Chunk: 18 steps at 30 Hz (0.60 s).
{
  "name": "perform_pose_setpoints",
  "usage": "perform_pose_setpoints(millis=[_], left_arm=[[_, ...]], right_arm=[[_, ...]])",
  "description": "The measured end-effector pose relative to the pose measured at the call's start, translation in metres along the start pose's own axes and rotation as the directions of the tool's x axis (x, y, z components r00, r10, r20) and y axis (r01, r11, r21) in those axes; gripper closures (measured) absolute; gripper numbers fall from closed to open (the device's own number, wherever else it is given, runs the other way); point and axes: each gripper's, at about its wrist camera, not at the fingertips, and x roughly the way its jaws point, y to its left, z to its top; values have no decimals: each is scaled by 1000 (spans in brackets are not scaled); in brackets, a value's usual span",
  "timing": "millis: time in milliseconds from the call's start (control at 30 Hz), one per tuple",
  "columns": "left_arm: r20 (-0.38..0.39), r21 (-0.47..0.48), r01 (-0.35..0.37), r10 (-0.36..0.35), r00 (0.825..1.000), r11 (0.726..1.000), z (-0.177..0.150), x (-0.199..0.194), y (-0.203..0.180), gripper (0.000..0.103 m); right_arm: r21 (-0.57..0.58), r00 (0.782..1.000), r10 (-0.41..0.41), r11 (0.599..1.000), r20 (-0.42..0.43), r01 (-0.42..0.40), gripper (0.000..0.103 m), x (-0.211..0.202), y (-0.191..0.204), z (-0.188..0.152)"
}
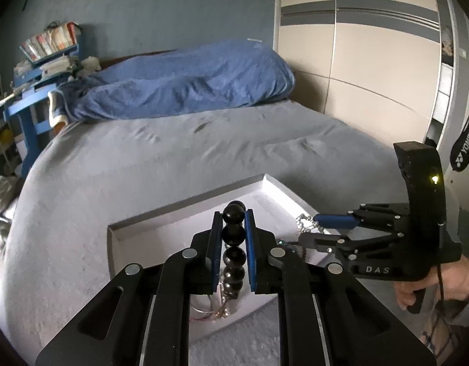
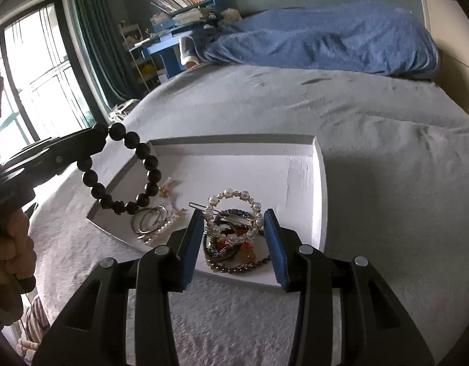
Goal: Organize jewelry
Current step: 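Carry the black bracelet in the left gripper and pearl clip in the right over the tray, then open the right gripper to drop the pearl clip while the left gripper drops the black bracelet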
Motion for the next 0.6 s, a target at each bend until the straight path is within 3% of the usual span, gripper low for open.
perform_pose_setpoints(millis=[600], left_arm=[[-145, 38, -57, 62, 987, 998, -38, 57, 13, 88]], right_arm=[[-7, 995, -57, 998, -76, 57, 62, 29, -7, -13]])
